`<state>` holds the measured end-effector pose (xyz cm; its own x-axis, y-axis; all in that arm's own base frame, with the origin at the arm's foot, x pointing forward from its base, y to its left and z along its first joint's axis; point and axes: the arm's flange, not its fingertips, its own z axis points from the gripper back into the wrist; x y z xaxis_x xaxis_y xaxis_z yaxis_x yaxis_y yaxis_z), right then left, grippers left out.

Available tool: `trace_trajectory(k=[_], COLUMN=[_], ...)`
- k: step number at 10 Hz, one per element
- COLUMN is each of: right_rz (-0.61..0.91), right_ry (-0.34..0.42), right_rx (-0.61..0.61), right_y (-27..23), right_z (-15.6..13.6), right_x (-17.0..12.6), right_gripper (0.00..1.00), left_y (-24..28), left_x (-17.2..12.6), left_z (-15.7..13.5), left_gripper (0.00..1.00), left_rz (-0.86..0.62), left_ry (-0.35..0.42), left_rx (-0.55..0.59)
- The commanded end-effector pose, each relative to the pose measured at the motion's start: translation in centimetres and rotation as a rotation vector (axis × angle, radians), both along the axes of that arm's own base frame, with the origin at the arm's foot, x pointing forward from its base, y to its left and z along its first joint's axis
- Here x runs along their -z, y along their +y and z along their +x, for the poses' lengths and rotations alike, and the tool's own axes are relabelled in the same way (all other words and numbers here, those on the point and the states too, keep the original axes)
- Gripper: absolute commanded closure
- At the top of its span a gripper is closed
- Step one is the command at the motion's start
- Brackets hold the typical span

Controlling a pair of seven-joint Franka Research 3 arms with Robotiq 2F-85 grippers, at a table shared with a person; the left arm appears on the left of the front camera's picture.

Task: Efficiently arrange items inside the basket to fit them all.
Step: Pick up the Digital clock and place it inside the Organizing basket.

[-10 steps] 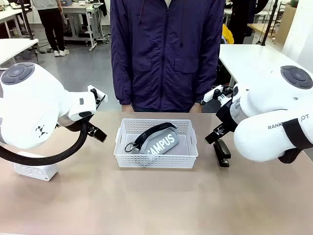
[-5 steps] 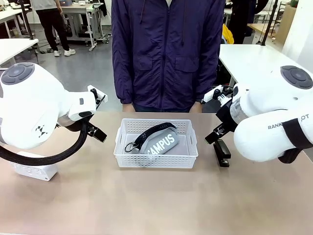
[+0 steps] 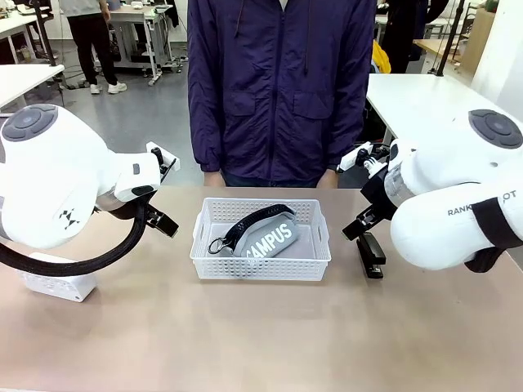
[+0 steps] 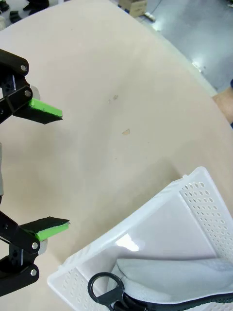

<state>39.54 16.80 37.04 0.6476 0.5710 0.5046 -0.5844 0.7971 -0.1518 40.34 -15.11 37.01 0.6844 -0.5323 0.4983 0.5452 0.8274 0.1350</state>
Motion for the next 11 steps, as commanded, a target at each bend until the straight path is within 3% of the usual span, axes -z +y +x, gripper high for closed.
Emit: trace_trajectory(k=[1, 3, 6, 7, 10, 11], right_rz=[0.000, 0.000, 0.089, 0.136, 0.395, 0.517], right_ry=[0.000, 0.024, 0.025, 0.078, 0.079, 0.069], right_rx=[0.000, 0.008, 0.015, -0.002, -0.012, 0.064], right_y=[0.0, -1.2, -5.1, -7.3, -17.0, -21.2], right_z=[0.0, -0.8, -2.7, -3.7, -7.5, -9.1], right_x=[0.0, -1.8, -6.7, -8.7, -14.4, -16.0], right_gripper=[0.00, 0.00, 0.00, 0.00, 0.00, 0.00], left_y=[0.0, 1.2, 3.9, 5.0, 12.7, 16.1], left_x=[0.0, -1.8, -6.0, -7.2, -10.5, -11.3], left_z=[0.0, -1.9, -6.6, -8.2, -12.4, -14.2], left_gripper=[0.00, 0.00, 0.00, 0.00, 0.00, 0.00], left_rz=[0.000, -0.100, -0.159, -0.218, -0.356, -0.428], left_ry=[0.000, -0.002, -0.085, -0.086, -0.136, -0.142], left_rx=[0.000, 0.038, -0.012, -0.013, -0.049, -0.054])
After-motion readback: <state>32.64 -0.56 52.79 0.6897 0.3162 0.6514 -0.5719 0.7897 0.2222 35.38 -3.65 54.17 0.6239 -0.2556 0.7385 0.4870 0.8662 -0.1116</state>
